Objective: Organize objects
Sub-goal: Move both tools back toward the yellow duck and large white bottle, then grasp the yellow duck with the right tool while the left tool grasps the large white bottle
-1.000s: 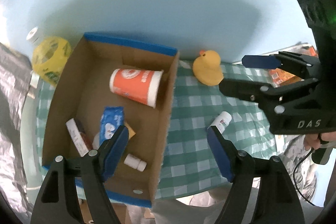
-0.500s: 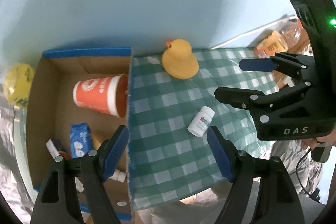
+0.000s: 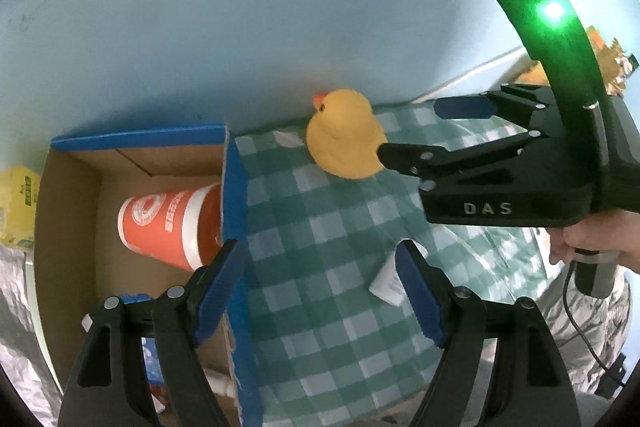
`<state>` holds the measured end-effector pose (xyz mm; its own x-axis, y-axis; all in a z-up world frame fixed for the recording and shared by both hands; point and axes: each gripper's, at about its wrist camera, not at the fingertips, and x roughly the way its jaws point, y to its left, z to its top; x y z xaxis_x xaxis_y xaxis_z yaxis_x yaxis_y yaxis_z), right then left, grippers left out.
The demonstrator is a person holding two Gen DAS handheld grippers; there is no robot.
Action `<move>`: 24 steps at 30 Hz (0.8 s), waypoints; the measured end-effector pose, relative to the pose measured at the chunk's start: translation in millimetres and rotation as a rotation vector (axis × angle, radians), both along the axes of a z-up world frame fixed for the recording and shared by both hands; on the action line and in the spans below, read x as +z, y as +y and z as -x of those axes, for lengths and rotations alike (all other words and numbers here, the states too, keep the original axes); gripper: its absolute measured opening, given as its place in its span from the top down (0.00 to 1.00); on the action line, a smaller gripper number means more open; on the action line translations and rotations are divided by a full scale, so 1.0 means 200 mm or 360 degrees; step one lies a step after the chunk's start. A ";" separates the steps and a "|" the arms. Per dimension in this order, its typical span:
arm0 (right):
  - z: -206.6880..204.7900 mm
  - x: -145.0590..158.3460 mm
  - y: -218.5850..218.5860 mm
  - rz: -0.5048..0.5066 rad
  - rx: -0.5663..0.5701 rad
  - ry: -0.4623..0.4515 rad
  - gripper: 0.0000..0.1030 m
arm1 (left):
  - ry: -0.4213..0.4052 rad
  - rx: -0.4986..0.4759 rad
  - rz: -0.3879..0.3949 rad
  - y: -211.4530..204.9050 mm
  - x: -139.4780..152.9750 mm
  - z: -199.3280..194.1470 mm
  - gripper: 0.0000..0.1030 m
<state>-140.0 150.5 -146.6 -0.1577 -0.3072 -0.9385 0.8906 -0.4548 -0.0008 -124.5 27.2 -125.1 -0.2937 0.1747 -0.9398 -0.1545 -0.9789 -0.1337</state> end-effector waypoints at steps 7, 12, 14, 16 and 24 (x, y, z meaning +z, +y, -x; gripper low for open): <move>0.06 -0.13 -0.15 0.0007 0.0064 0.0079 0.24 | -0.0024 0.0042 -0.0009 -0.01 -0.08 0.04 0.23; 0.07 -0.23 -0.22 -0.0029 0.0138 0.0119 0.24 | -0.0058 0.0037 -0.0010 0.01 -0.12 0.05 0.23; 0.06 -0.26 -0.23 -0.0039 0.0163 0.0138 0.25 | -0.0076 0.0050 -0.0022 0.01 -0.13 0.06 0.23; 0.05 -0.28 -0.25 -0.0044 0.0182 0.0153 0.25 | -0.0087 0.0050 -0.0038 0.01 -0.14 0.06 0.23; 0.02 -0.33 -0.28 -0.0059 0.0246 0.0194 0.47 | -0.0123 -0.0004 -0.0065 0.05 -0.15 0.04 0.19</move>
<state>-143.7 95.4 -213.1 -0.2247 -0.3023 -0.9264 0.9420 -0.3105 -0.1272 -132.5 36.2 -155.8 -0.2202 0.2138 -0.9517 -0.1449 -0.9720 -0.1849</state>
